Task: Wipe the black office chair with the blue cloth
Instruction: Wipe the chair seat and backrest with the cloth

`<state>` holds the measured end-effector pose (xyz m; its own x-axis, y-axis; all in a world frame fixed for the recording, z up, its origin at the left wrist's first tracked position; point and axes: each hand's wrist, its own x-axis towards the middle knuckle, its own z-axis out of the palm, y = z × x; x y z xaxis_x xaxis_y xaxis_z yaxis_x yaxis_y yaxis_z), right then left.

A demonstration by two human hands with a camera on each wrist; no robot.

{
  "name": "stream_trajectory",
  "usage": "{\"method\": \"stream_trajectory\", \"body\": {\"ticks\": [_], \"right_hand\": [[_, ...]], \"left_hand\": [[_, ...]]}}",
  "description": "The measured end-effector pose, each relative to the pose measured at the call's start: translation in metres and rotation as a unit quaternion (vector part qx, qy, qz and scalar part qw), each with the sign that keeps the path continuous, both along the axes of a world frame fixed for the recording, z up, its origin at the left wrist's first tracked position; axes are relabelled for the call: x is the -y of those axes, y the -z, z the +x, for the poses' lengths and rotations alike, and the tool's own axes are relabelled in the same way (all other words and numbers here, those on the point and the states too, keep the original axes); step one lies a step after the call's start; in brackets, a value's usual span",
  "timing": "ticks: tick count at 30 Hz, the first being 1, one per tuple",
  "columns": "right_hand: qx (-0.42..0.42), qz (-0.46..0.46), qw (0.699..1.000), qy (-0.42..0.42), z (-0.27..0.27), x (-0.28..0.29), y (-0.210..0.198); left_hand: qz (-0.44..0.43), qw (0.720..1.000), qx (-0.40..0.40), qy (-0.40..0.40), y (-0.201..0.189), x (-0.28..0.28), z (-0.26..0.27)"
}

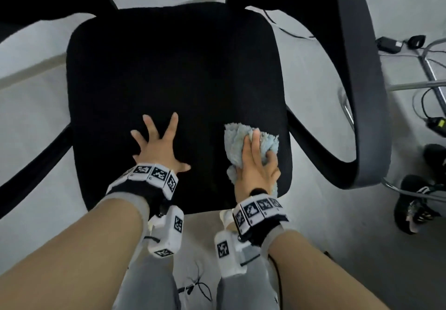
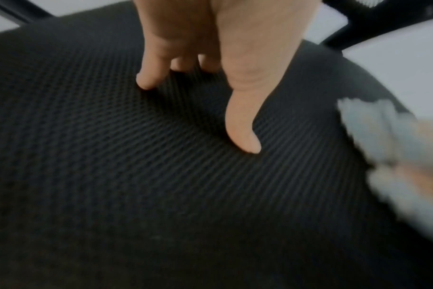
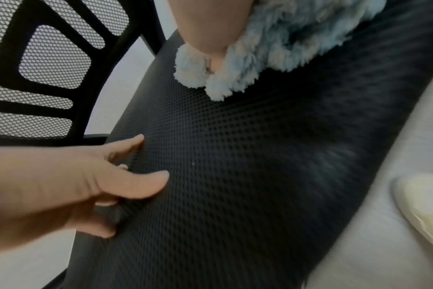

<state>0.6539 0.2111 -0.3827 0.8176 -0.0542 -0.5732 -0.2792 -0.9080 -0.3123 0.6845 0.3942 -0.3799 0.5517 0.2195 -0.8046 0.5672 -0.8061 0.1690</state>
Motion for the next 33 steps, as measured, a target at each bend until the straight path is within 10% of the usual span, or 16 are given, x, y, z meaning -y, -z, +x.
{"method": "stream_trajectory", "body": {"ticks": [9, 16, 24, 33], "right_hand": [[0.097, 0.006, 0.994, 0.039, 0.171, -0.035, 0.016], [0.066, -0.03, 0.996, -0.051, 0.082, -0.009, 0.01], [0.023, -0.037, 0.997, -0.06, 0.214, -0.024, 0.012], [0.082, -0.042, 0.992, -0.092, 0.106, -0.009, 0.005]], "left_hand": [[0.028, 1.0, 0.002, -0.007, 0.02, 0.009, -0.001], [0.037, 0.999, -0.015, 0.012, 0.02, 0.011, -0.001], [0.071, 0.997, -0.014, 0.037, 0.025, 0.012, -0.004], [0.049, 0.999, -0.002, 0.015, 0.026, 0.011, -0.007]]}}
